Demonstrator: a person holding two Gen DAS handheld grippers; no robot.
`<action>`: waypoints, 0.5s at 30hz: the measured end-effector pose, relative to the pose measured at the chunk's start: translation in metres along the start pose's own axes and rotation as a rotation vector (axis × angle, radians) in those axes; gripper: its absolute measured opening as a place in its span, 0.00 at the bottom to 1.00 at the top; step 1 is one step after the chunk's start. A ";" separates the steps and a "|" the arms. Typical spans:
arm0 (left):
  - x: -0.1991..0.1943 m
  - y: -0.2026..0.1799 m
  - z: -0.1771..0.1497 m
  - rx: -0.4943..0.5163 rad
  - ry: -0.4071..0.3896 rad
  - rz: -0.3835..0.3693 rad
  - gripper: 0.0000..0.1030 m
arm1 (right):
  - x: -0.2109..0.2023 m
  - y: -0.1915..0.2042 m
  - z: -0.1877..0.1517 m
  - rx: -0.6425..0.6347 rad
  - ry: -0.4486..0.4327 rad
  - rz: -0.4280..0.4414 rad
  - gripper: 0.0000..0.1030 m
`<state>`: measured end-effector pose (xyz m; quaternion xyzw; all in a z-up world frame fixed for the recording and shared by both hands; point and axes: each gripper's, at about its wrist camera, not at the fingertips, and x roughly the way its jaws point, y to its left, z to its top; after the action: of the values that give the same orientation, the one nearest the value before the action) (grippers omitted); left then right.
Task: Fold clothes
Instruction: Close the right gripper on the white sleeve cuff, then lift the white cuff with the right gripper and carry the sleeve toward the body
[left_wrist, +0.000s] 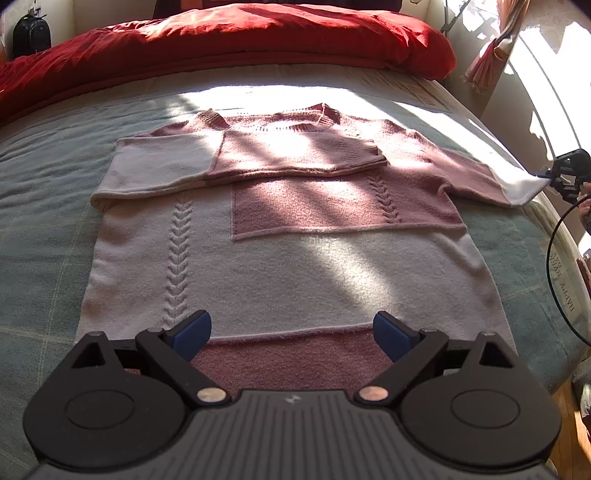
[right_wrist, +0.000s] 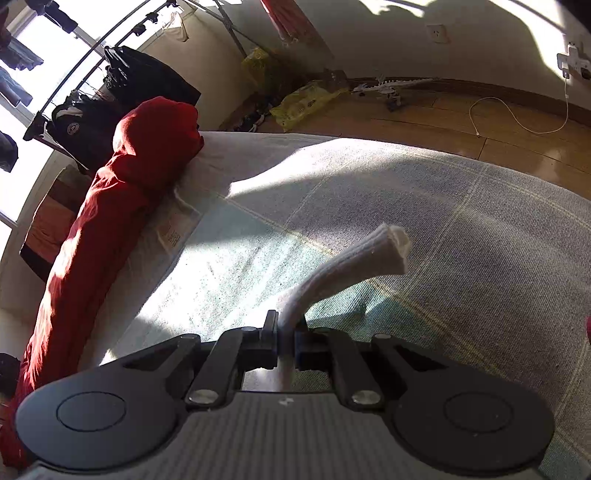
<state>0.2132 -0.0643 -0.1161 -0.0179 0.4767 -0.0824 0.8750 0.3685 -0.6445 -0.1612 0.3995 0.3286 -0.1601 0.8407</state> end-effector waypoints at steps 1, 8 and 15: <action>-0.002 0.001 -0.002 0.002 -0.001 -0.006 0.92 | -0.004 0.008 -0.001 -0.015 -0.002 0.005 0.08; -0.013 0.006 -0.011 0.058 0.005 0.001 0.92 | -0.031 0.066 -0.010 -0.112 -0.002 0.055 0.08; -0.029 0.018 -0.020 0.097 -0.024 -0.033 0.92 | -0.048 0.121 -0.030 -0.208 0.016 0.084 0.08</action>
<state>0.1840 -0.0410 -0.1050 0.0156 0.4614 -0.1195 0.8790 0.3850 -0.5453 -0.0741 0.3247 0.3330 -0.0866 0.8810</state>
